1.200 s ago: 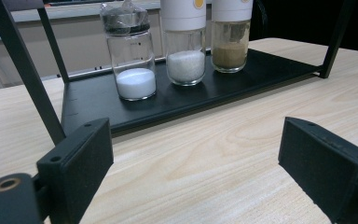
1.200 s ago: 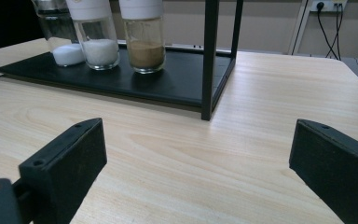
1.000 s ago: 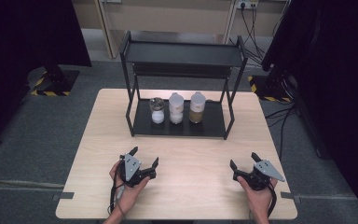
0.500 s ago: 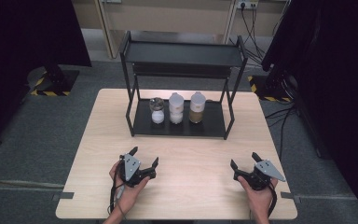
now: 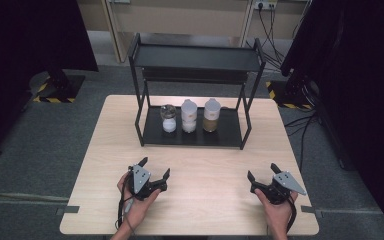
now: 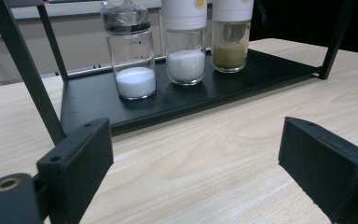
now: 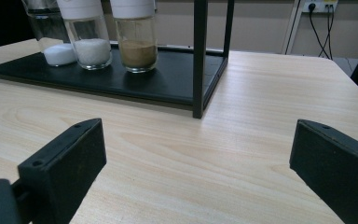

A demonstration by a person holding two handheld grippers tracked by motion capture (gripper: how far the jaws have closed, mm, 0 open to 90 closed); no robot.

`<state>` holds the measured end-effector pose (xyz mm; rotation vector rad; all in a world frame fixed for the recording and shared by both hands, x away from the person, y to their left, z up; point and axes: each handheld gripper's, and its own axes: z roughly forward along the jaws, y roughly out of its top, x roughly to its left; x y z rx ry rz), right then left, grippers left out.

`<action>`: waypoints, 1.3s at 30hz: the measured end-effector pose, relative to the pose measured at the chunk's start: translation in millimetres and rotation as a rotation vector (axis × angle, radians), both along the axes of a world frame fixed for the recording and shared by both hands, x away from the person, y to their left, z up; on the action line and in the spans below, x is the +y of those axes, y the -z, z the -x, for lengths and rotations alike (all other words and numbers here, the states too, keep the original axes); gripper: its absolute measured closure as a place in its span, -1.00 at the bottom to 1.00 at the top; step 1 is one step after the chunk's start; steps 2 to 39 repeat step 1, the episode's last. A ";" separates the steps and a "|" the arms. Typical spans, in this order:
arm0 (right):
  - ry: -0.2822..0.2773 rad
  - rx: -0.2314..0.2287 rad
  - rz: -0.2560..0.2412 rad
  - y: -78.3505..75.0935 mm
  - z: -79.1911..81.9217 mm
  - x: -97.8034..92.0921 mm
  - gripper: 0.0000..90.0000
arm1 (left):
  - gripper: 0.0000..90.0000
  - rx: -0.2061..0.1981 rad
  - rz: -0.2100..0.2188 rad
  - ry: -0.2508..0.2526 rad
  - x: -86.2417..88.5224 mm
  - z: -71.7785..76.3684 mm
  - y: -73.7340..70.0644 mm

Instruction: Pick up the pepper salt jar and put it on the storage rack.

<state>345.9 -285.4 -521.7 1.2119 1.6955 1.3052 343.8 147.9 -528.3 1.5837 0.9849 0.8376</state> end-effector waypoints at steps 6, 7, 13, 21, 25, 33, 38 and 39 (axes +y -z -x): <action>0.000 0.000 0.000 0.0 0.0 0.0 -0.92 | -0.79 0.003 0.002 0.001 0.3 -0.4 0.0; 0.000 0.000 0.000 0.0 0.0 0.0 -0.92 | -0.79 0.003 0.002 0.001 0.3 -0.4 0.0; 0.000 0.000 0.000 0.0 0.0 0.0 -0.92 | -0.79 0.003 0.002 0.001 0.3 -0.4 0.0; 0.000 0.000 0.000 0.0 0.0 0.0 -0.92 | -0.79 0.003 0.002 0.001 0.3 -0.4 0.0; 0.000 0.000 0.000 0.0 0.0 0.0 -0.92 | -0.79 0.003 0.002 0.001 0.3 -0.4 0.0; 0.000 0.000 0.000 0.0 0.0 0.0 -0.92 | -0.79 0.003 0.002 0.001 0.3 -0.4 0.0; 0.000 0.000 0.000 0.0 0.0 0.0 -0.92 | -0.79 0.003 0.002 0.001 0.3 -0.4 0.0; 0.000 0.000 0.000 0.0 0.0 0.0 -0.92 | -0.79 0.003 0.002 0.001 0.3 -0.4 0.0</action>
